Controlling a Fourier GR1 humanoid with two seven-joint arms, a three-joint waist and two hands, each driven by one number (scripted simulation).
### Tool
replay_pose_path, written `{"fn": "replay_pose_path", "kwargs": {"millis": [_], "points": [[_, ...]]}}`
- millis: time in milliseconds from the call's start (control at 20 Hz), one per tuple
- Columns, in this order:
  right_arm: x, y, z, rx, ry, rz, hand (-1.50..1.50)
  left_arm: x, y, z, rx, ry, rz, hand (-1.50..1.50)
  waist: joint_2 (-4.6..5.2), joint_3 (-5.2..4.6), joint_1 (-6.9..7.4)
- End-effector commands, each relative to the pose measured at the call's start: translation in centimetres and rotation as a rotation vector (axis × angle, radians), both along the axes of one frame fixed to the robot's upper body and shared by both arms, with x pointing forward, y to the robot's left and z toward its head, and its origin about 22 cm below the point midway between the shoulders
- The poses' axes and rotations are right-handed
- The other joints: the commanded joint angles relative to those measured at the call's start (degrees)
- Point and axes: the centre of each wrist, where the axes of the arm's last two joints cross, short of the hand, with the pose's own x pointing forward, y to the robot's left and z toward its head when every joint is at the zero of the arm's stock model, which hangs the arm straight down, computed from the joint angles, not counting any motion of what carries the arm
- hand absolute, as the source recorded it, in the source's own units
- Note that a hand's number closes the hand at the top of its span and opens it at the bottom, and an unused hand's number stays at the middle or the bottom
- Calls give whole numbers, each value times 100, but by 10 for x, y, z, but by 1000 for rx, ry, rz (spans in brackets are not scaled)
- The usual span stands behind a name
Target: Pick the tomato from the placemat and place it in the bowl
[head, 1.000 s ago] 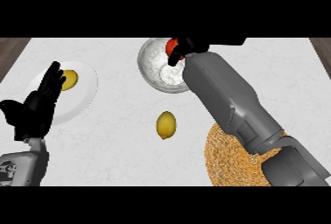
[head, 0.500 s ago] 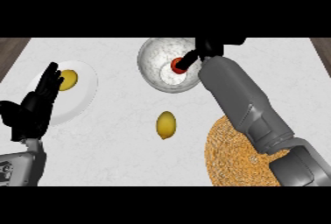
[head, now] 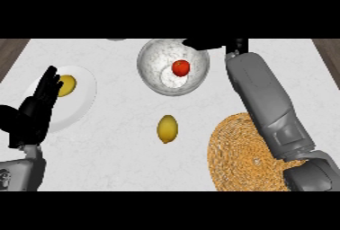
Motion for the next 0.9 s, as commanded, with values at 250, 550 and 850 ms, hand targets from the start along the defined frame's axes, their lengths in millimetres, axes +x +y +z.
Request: {"fn": "replay_pose_path", "kwargs": {"millis": [250,550,850], "points": [[-21,-111,-33,119,19,50,-150,-5,14,-2,-2,15,40,0,-100,-13,-254],[-50,-152,-51,223,20,131,-150,-21,19,-4,-5,20,27,0,-96,-14,-206],[-79,-188,-40,235,-61,179,-150,4,12,-9,1,6,33,0,-76,-14,-199]]}}
